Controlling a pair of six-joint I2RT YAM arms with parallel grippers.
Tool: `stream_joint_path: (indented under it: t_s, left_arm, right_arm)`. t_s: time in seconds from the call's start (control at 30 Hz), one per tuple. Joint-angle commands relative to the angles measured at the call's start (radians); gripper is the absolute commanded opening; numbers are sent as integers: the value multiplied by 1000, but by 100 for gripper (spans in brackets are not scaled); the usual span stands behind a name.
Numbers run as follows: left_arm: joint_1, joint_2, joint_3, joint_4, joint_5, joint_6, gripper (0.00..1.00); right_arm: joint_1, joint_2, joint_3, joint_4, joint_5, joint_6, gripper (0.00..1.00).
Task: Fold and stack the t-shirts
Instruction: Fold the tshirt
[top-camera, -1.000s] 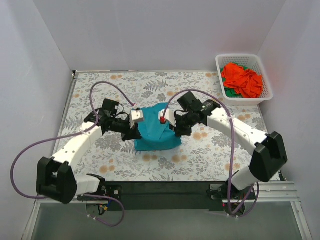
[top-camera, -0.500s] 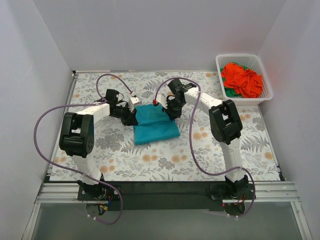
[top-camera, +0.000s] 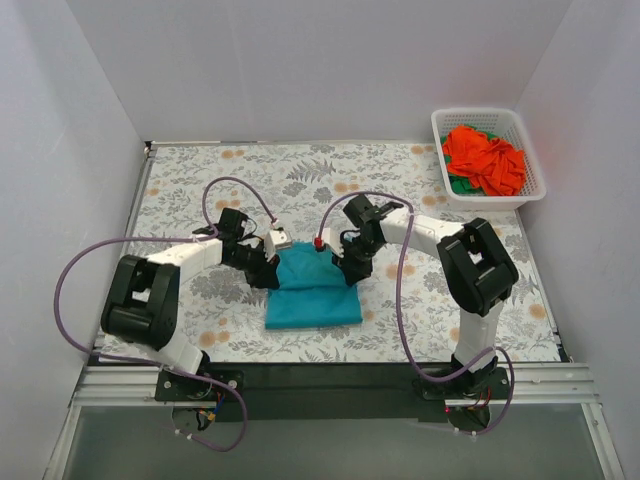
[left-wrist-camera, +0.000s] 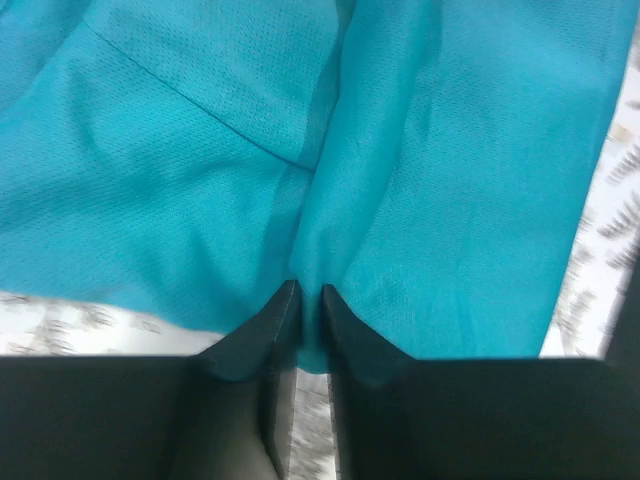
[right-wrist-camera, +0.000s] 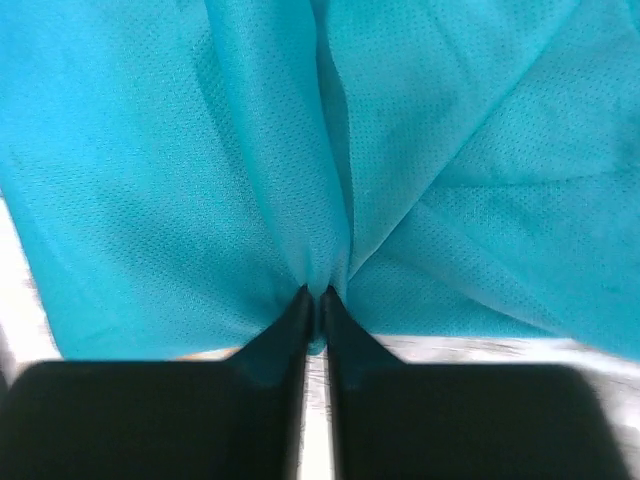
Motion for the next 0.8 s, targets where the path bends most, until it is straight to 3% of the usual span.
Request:
stream_joint_path:
  t_s: [0.0,0.03,0.07,0.1,0.13,0.3,0.5,0.77]
  left_arm:
    - [-7,-142,-49,-54,40,-1,27]
    - [-8,-164,-54,-55,35,-2,37]
    - [-8,-209,-59,-60,32,-5,46]
    - [-8,-239,-57,-61,38,-4,59]
    - [-8,-262,-54,-63,44,-5,63]
    - [-50,-325,-8,-66,112,-15,64]
    - [-163,-291,-20,106,40,-70,62]
    - [-249,-120,3,211,-32,-93,57]
  right_arm:
    - [14,-82,-116,-35,-123,90,23]
    - [13,-122,-124,-45,-137,104,35]
    - [10,-138,-130,-55,-178,116,59]
    - [5,-154,-131,-61,-202,142,67]
    - [-3,-171,-128,-64,-225,156,70]
    - [-108,-110,31,-85,-398,277,60]
    - [-121,88,299,-81,-498,407,29]
    - [-78,278,416,-66,-571,481,26]
